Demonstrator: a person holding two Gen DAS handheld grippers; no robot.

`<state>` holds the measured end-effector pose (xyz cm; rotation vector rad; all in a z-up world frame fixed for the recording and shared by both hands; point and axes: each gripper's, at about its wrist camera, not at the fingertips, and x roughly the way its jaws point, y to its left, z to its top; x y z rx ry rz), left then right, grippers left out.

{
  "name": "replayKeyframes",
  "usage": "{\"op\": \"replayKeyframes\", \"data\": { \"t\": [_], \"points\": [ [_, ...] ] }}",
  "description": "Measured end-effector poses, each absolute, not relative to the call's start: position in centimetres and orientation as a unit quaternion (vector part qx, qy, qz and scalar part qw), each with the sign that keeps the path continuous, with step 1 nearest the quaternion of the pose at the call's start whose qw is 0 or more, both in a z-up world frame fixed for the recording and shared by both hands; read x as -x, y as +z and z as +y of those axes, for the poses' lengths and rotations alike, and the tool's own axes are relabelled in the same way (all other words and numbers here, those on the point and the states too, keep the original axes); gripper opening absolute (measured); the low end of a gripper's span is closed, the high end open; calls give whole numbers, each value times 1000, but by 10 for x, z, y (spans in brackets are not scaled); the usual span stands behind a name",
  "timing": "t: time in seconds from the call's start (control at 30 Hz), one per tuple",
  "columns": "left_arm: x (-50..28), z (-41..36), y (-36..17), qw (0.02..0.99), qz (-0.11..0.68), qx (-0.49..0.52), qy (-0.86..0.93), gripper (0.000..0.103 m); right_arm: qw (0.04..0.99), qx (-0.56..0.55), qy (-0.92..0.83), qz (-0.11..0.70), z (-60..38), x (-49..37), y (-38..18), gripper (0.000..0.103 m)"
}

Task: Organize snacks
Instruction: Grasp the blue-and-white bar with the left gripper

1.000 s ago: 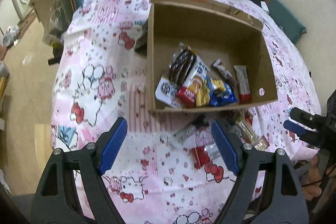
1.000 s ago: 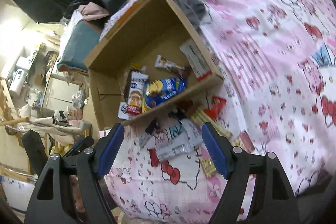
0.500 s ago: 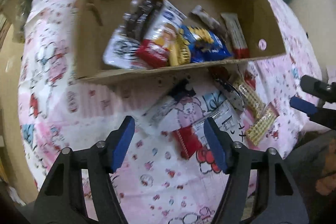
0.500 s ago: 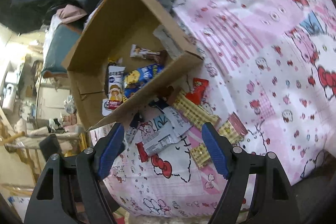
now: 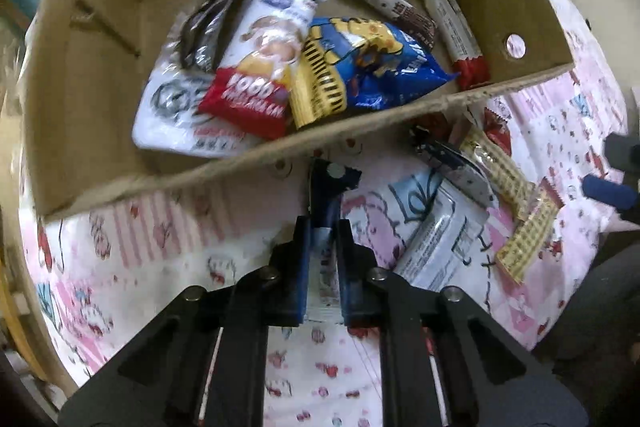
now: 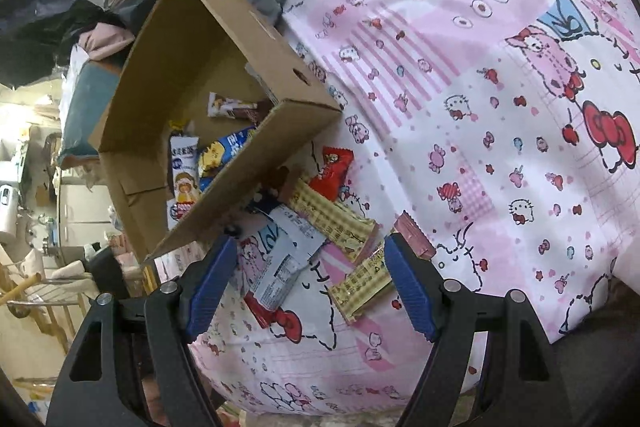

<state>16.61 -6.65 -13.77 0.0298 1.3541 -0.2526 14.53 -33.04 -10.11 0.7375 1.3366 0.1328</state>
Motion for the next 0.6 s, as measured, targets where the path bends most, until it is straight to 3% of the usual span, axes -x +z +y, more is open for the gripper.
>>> {"op": "replayKeyframes", "data": {
  "t": [0.17, 0.43, 0.6],
  "points": [
    [-147, -42, -125, 766, 636, 31, -87, 9, 721, -307, 80, 616, -314, -151, -103, 76],
    [-112, 12, -82, 769, 631, 97, -28, 9, 724, -208, 142, 643, -258, -175, -107, 37],
    [-106, 34, -68, 778, 617, 119, -4, 9, 720, -162, 141, 660, -241, -191, -120, 34]
  ]
}}
